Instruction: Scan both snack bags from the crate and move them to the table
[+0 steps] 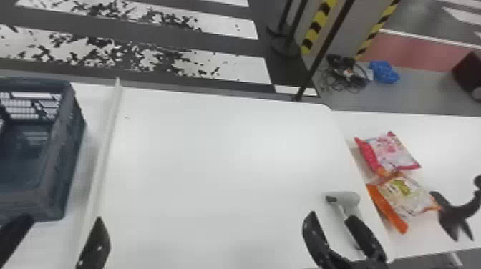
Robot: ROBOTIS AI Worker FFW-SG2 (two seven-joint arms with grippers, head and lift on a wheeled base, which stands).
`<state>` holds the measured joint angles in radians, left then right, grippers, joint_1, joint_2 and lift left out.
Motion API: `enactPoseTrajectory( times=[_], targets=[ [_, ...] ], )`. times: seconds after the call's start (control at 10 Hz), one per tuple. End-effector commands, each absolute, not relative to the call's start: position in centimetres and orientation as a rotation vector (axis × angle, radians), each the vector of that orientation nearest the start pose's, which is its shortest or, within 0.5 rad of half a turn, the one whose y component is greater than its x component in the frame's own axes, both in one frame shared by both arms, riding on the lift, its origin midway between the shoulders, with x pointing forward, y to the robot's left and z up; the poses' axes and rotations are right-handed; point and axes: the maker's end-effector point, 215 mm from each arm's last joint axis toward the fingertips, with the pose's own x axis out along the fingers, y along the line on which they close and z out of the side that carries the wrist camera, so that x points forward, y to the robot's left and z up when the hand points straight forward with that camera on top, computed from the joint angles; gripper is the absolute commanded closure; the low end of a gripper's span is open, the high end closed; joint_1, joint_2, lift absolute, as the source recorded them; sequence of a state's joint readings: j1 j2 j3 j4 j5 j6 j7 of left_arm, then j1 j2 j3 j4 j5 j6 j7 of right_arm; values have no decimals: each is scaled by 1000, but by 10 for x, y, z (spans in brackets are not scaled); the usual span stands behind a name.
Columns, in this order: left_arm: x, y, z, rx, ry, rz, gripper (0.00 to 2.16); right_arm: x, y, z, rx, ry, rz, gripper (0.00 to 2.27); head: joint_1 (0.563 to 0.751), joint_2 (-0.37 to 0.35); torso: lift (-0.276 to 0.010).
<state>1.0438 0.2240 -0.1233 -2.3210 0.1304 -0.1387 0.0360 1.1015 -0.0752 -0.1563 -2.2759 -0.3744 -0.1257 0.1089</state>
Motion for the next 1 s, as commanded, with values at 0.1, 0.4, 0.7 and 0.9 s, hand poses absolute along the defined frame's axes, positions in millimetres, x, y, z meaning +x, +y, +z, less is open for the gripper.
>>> enactPoseTrajectory(
  times=[0.1, 0.4, 0.7, 0.9],
  targets=[
    [281, 169, -352, -97, 188, -190, 87, 263, -287, -377, 204, 238, -14, 97, 695, -258, -87],
    [280, 169, -353, -97, 189, -190, 87, 262, -287, -375, 203, 235, -15, 97, 695, -259, -87],
    [279, 168, -357, -98, 196, -193, 87, 261, -287, -373, 204, 231, -14, 97, 695, -264, -87],
    [279, 168, -358, -99, 196, -192, 87, 260, -284, -372, 208, 230, -10, 97, 695, -263, -87]
  ],
)
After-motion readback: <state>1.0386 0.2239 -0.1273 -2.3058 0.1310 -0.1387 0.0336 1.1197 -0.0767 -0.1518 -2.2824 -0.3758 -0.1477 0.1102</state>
